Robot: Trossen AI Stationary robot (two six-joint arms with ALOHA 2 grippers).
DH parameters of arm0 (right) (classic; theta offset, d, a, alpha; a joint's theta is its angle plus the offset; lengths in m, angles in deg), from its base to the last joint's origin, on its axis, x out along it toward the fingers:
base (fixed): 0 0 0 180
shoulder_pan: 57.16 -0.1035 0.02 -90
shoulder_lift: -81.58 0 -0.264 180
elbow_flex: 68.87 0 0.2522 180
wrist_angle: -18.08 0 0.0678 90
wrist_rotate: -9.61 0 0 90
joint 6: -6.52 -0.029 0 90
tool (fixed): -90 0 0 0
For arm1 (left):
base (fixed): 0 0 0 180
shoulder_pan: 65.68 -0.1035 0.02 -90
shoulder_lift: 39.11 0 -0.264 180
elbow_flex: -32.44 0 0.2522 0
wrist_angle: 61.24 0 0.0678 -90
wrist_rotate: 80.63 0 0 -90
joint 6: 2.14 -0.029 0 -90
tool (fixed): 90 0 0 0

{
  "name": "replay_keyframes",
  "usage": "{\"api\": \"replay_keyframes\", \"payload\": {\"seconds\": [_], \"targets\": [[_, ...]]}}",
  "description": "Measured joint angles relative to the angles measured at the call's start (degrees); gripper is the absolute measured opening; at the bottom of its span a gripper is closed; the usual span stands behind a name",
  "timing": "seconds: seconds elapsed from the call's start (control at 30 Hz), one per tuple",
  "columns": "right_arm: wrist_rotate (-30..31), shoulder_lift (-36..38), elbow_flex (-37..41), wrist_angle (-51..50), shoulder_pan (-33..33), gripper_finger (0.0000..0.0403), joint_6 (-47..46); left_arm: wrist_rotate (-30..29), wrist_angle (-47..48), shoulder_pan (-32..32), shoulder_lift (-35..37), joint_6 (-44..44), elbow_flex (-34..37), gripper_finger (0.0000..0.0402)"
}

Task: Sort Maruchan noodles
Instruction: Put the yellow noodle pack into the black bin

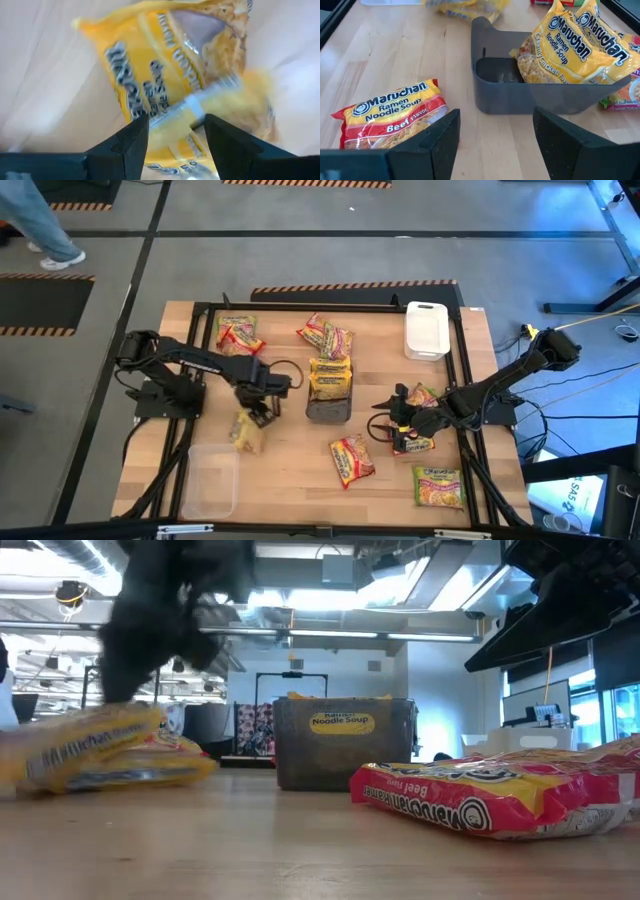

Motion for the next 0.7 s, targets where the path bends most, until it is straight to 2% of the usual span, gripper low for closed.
{"api": "replay_keyframes", "payload": {"seconds": [0.17,0.3,0.4,0.53,0.7], "targets": [[-0.02,0.0,0.0,-0.02,0.0,0.0227,0.0,-6.3,0.17,1.28,0.0,1.04,-6.63,0.0188],[-0.05,0.0,0.0,-0.11,0.0,0.0227,-0.04,-6.08,0.19,3.87,0.0,4.56,-8.63,0.0188],[-0.42,0.0,0.0,-0.14,0.0,0.0227,-0.06,-6.51,2.05,6.22,-0.24,11.35,-7.9,0.0188],[-0.63,0.0,-0.02,-0.1,0.0,0.0227,-0.06,-9.7,9.33,9.64,-0.37,23.96,-4.9,0.0188],[-0.7,0.0,-0.02,-0.03,0.0,0.0227,-0.04,-6.82,3.13,12.72,-0.42,24.94,-0.42,0.0188]]}}
